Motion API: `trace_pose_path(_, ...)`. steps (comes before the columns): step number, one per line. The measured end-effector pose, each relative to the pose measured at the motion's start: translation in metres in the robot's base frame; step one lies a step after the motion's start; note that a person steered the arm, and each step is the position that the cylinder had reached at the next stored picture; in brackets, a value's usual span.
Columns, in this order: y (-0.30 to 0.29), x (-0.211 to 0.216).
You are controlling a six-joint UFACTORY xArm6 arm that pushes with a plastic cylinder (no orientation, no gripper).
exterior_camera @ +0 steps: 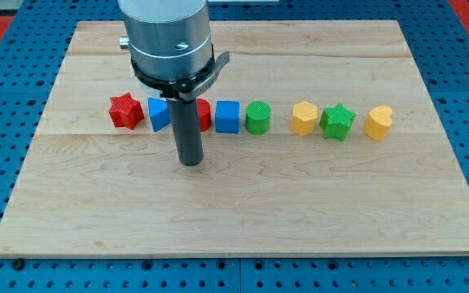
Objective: Move your arm to the bottom of the red circle
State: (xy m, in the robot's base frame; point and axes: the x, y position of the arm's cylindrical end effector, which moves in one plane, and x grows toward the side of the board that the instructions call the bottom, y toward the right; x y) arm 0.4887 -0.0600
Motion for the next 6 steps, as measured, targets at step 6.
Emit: trace_pose_path(6,-0.001,-0.015)
